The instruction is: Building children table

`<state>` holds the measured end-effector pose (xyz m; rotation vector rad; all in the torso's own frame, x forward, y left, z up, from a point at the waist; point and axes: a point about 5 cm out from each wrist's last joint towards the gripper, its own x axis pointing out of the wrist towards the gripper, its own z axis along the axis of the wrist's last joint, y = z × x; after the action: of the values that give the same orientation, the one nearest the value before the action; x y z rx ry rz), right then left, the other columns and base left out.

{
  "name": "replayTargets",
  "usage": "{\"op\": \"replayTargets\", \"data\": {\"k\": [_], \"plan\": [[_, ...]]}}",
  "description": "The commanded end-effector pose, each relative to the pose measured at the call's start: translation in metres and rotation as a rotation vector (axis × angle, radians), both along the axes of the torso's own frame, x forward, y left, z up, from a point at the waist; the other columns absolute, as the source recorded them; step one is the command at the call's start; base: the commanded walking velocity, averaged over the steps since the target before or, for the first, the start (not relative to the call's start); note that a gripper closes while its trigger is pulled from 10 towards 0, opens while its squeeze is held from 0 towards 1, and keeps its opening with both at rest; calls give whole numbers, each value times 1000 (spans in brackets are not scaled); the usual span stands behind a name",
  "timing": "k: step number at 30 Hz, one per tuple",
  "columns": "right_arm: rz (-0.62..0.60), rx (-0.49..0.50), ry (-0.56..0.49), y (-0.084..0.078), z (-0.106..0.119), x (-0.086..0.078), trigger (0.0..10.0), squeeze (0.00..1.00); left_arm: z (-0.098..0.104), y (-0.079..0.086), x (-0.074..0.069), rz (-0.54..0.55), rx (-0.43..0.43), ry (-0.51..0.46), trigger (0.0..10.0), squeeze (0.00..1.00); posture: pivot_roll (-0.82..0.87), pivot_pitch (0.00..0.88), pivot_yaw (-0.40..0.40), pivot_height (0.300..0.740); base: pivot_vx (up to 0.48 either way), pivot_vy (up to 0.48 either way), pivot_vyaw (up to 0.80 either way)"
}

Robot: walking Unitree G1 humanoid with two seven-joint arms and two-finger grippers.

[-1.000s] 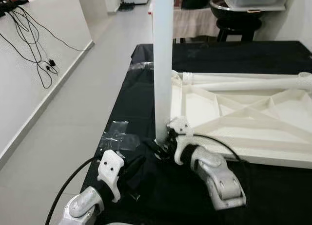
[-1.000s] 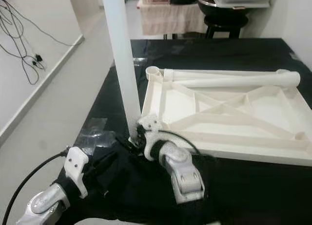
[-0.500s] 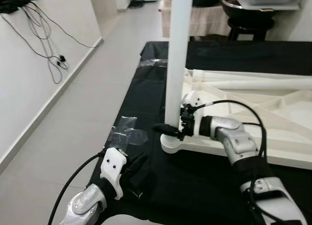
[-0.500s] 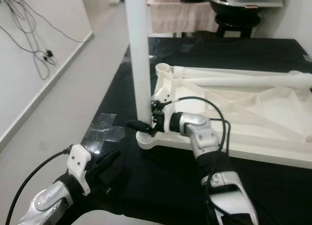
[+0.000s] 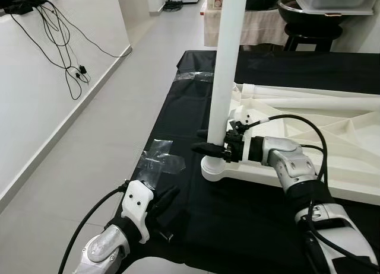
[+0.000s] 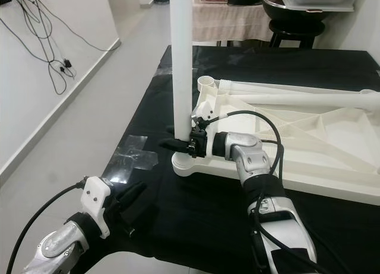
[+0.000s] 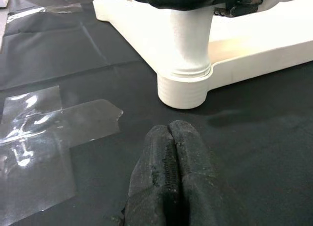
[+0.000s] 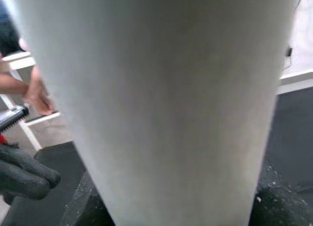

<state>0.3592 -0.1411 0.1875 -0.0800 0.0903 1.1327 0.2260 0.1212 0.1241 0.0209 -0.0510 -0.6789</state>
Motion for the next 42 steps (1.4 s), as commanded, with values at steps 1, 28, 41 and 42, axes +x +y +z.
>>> {"op": "replayTargets", "data": {"k": [1,28,41,42], "plan": [[-103,12,32,-10,-9,-3,0,0,-2,1,-2,3,8,10,10000,0,-17,149,28,740,0,0,0],[-418,15,-76,54,-39,-43,10000,1000,-3,5,-2,-2,12,11,10000,0,-25,136,31,740,0,0,0],[122,-109,-65,41,-14,-20,10000,0,-4,0,-3,-3,9,9,10000,0,3,120,19,740,0,0,0],[122,-109,-65,41,-14,-20,10000,0,-4,0,-3,-3,9,9,10000,0,3,120,19,740,0,0,0]]}}
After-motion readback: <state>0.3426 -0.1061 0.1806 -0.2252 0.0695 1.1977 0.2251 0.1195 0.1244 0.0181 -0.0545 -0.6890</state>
